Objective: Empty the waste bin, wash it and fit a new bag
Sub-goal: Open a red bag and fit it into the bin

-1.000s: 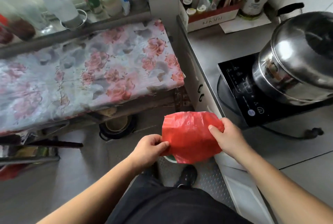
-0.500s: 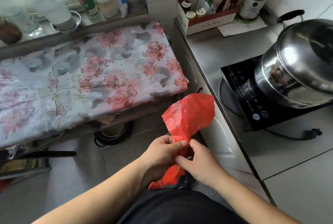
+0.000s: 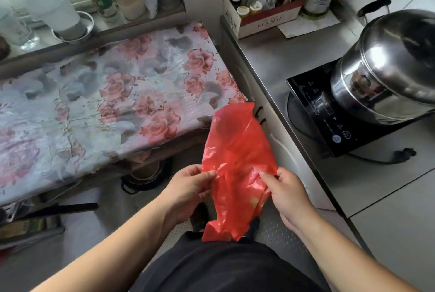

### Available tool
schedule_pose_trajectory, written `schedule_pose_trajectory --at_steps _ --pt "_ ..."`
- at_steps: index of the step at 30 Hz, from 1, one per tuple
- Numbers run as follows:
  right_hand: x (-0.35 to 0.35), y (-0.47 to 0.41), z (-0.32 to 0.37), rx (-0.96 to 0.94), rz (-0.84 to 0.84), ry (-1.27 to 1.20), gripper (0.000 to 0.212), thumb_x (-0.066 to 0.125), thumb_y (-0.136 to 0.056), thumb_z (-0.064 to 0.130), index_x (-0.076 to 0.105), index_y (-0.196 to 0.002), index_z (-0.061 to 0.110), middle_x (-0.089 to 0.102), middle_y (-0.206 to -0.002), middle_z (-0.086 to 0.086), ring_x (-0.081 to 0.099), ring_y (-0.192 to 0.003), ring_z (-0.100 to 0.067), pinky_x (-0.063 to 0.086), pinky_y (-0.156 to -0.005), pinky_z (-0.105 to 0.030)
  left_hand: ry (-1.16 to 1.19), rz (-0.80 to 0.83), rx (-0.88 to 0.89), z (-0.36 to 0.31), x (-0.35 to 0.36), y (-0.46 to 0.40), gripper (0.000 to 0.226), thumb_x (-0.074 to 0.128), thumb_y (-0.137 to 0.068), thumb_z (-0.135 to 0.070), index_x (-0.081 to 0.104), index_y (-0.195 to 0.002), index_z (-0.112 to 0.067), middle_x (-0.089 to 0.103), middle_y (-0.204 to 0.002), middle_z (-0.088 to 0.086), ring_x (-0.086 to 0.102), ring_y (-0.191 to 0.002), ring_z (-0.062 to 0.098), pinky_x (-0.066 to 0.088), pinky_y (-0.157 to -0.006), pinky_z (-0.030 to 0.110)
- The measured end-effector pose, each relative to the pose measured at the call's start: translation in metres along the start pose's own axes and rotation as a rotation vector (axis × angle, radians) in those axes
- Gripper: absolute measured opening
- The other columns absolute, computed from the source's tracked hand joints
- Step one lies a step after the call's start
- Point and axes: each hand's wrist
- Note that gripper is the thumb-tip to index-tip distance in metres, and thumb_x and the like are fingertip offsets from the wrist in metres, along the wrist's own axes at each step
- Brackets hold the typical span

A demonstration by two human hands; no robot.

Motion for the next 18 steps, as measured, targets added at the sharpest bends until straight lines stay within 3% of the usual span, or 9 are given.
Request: schedule_pose_trajectory --at_steps 5,9,11,14,18 --pt "-0.006 -0.006 0.009 0.072 -0.076 -0.269 0.016 0.056 -0.098 0.011 0.070 -0.104 0.006 0.077 -0.095 -0.013 0.075 -0.088 -0.025 0.059 -0.071 -0.029 -0.082 -0.143 0.034 -0.006 -0.026 -0.009 0.020 0.057 -0.098 -0.009 0.063 -0.079 -0.010 0.057 -0.061 0.002 0.045 -0.047 0.008 0.035 -0.049 0.022" --pt "-0.014 -0.013 0.013 0.117 -0.154 -0.374 0.016 0.057 -0.096 0.011 0.070 -0.101 0.003 0.076 -0.094 -0.019 0.075 -0.086 -0.032 0.061 -0.076 -0.042 -0.121 -0.221 0.057 -0.009 -0.041 -0.017 0.024 0.056 -0.098 -0.012 0.059 -0.075 -0.014 0.051 -0.059 -0.001 0.039 -0.045 0.007 0.030 -0.042 0.019" --pt "-0.022 -0.017 0.013 0.136 -0.184 -0.383 0.014 0.061 -0.094 0.012 0.073 -0.091 0.005 0.075 -0.089 -0.023 0.075 -0.081 -0.036 0.061 -0.070 -0.045 -0.115 -0.262 0.064 -0.011 -0.048 -0.020 0.025 0.055 -0.098 -0.011 0.057 -0.074 -0.015 0.051 -0.059 0.000 0.038 -0.044 0.006 0.030 -0.039 0.018" --pt "-0.036 -0.024 0.010 0.133 -0.216 -0.345 0.012 0.067 -0.089 0.014 0.073 -0.085 0.005 0.075 -0.079 -0.021 0.074 -0.069 -0.034 0.058 -0.059 -0.040 -0.080 -0.336 0.054 -0.016 -0.060 -0.025 0.025 0.054 -0.097 -0.007 0.055 -0.073 -0.014 0.049 -0.056 0.000 0.037 -0.043 0.007 0.029 -0.038 0.018" --pt "-0.058 -0.033 0.009 0.136 -0.200 -0.299 0.013 0.069 -0.083 0.012 0.074 -0.091 0.004 0.074 -0.085 -0.025 0.073 -0.071 -0.035 0.059 -0.067 -0.046 -0.041 -0.410 0.059 -0.026 -0.080 -0.032 0.026 0.053 -0.096 -0.003 0.054 -0.072 -0.013 0.048 -0.047 -0.003 0.037 -0.034 0.004 0.028 -0.035 0.013"
Point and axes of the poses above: each hand's wrist, its own y-axis away from the middle knuckle, its own x-axis out of the palm, z = x × y
